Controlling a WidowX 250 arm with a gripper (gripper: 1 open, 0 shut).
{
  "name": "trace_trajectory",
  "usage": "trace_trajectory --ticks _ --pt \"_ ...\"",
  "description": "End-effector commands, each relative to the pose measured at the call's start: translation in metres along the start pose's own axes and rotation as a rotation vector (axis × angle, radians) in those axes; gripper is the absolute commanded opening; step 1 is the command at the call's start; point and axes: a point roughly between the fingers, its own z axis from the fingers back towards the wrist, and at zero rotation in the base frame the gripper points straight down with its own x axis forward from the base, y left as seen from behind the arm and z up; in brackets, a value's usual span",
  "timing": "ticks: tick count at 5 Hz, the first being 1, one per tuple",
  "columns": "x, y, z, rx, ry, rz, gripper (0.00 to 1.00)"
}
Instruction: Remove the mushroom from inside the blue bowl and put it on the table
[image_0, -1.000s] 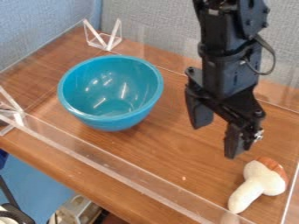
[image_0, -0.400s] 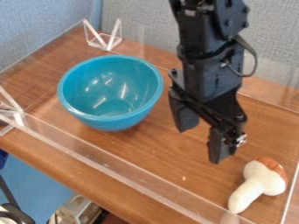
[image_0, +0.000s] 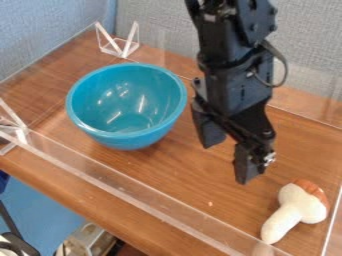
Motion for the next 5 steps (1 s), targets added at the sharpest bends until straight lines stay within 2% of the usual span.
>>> trace_trajectory --ticks 1,3,5 --pt "0.012 0.008 0.008 0.022 -0.041 0.027 1.0" --pt "0.029 0.013 -0.009 0.054 -0.052 0.139 1.0" --pt "0.028 0.004 0.01 0.038 -0.048 0.101 1.0"
